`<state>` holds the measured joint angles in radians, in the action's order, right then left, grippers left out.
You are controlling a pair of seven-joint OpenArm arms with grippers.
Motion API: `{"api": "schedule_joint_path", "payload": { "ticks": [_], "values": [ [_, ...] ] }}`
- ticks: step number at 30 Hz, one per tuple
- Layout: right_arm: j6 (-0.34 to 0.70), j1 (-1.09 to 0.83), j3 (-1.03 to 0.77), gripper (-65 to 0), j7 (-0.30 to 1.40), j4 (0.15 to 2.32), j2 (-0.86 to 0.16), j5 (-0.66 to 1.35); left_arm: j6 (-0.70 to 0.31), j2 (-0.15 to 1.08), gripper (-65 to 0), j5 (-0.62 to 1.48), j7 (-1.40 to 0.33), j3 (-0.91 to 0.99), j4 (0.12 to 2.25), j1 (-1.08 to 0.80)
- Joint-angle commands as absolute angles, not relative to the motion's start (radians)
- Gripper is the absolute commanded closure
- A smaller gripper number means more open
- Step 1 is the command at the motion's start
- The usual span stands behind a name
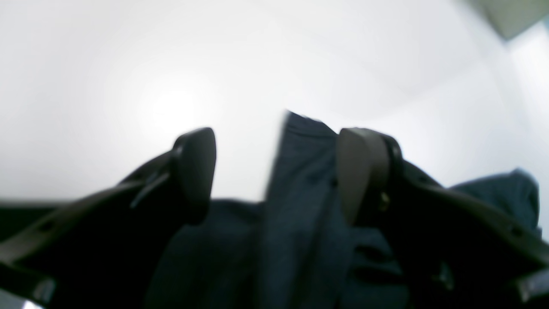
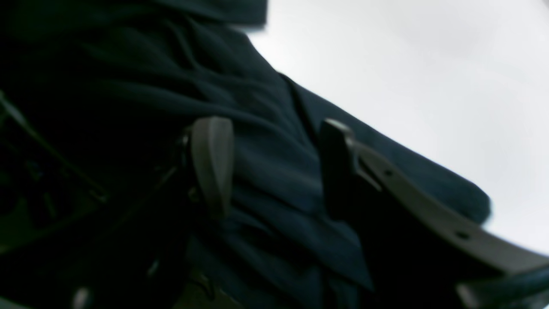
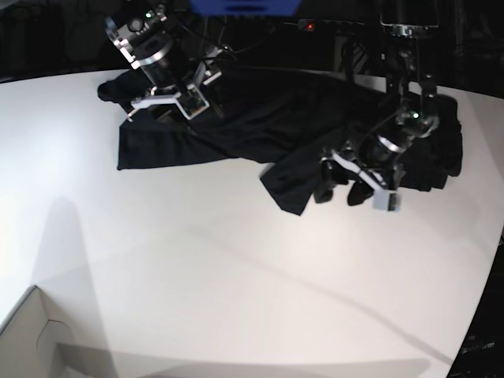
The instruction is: Layout the t-shirt on the table in an organized manner, then fold the t-shirt properly
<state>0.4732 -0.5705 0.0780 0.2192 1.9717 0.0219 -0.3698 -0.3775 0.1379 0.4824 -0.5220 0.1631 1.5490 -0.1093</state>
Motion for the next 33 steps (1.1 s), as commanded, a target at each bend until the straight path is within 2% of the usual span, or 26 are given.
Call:
{"api": "schedule_joint_path", "payload": {
  "ticks": [1, 13, 15, 19, 23, 29, 33],
  "values": [
    [0.472, -0.585, 0.071, -32.5, 0.193, 1.989, 0.024, -0.36, -0.38, 0.128, -42.7, 0.479, -0.495, 0.15, 1.537, -0.074],
    [0.472, -0.615, -0.024, -32.5, 0.191, 1.989, 0.024, -0.36, -0.389, -0.024, -41.1, 0.191, -0.496, 0.14, 1.28, 0.07],
    [0.472, -0.615, -0.025, -32.5, 0.191, 1.989, 0.024, -0.36, -0.389, -0.024, -31.0, 0.193, -0.496, 0.14, 1.274, 0.07],
    [0.472, -0.613, -0.025, -32.5, 0.191, 1.986, 0.024, -0.36, -0.384, -0.019, -1.0, 0.193, -0.498, 0.147, 1.273, 0.071],
    [0.472, -0.607, -0.021, -32.5, 0.191, 1.985, 0.024, -0.36, -0.389, -0.013, -1.0, 0.194, -0.501, 0.165, 1.32, 0.059],
    [0.472, -0.605, -0.018, -32.5, 0.191, 1.982, 0.024, -0.358, -0.39, -0.015, -0.1, 0.321, -0.51, 0.315, 1.575, -0.038],
    [0.473, -0.596, -0.016, -32.5, 0.191, 1.982, 0.027, -0.357, -0.39, 0.013, -0.1, 0.412, -0.59, 0.46, 1.707, -0.096]
  ]
}}
